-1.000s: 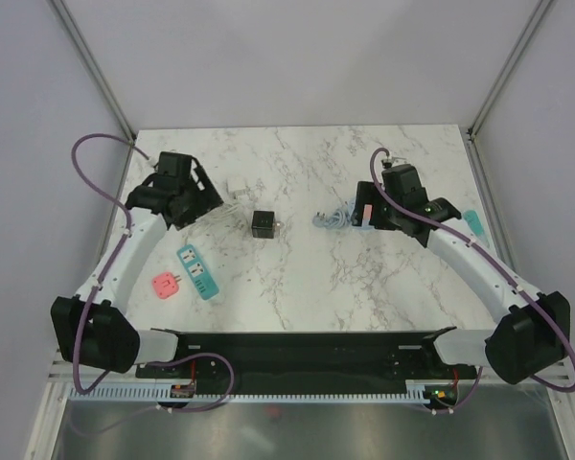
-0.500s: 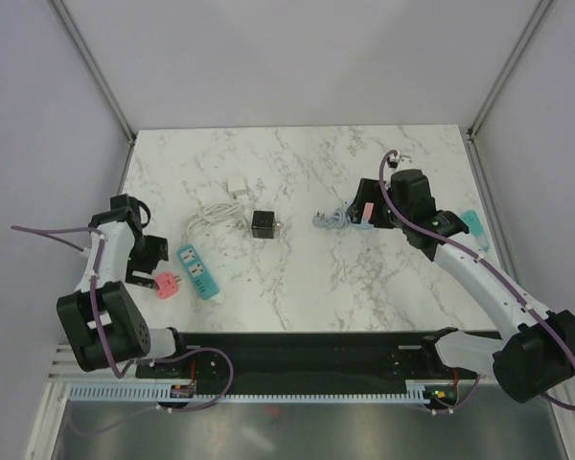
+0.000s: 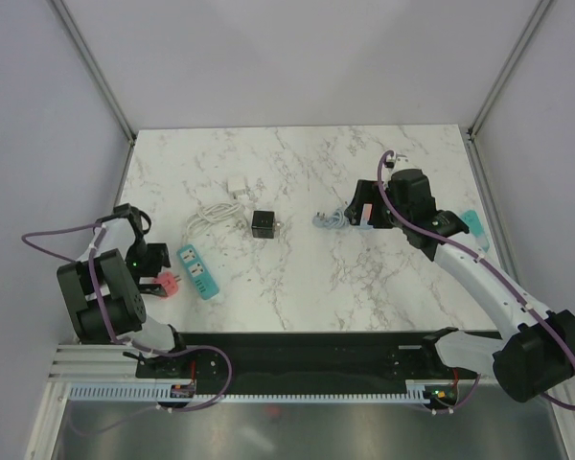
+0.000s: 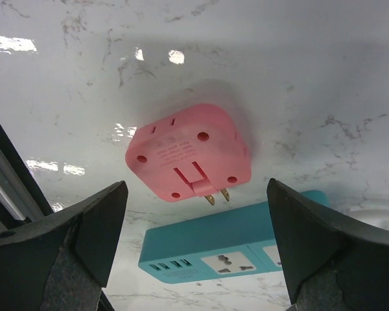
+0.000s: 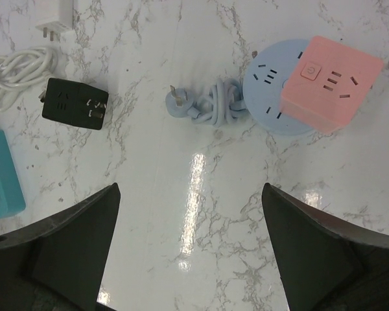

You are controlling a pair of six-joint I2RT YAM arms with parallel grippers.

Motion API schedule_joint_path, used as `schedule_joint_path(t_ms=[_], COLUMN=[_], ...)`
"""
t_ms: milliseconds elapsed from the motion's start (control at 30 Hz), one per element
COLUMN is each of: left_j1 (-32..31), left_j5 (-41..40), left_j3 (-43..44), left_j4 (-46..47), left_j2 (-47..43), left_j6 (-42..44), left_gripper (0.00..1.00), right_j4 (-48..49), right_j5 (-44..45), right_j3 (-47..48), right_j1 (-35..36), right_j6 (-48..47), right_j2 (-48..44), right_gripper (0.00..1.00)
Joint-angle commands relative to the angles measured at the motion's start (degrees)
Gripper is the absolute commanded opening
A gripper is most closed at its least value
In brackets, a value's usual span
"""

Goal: Insert the plug

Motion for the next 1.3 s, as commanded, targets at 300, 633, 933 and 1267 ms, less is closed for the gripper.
schedule_joint_path(t_ms=[300, 633, 933, 1267], left_j1=[3.2, 3.2, 3.1, -10.7], left_j5=[-1.6, -3.2, -8.8, -13.9], left_j3=[-4.2, -5.6, -2.8, 11.4], left_j4=[4.1, 4.7, 4.5, 13.9], left_j2=[0.8, -1.3, -10.8, -20.1], left_j6=[-9.7, -10.5, -3.9, 32.4], left_gripper=[0.95, 0.70, 0.32, 0.02], right_j4=[2.1, 1.8, 0.5, -6.9], right_j5=[-2.2, -2.8, -6.2, -5.1], right_j3=[0.9, 1.5, 2.2, 10.6], right_j1=[-0.1, -0.1, -0.1, -0.1], right_j6=[-1.1, -1.0, 0.4, 0.6], right_j2=[-1.3, -1.3, -3.6, -0.6], right_gripper=[0.98, 0.98, 0.98, 0.93])
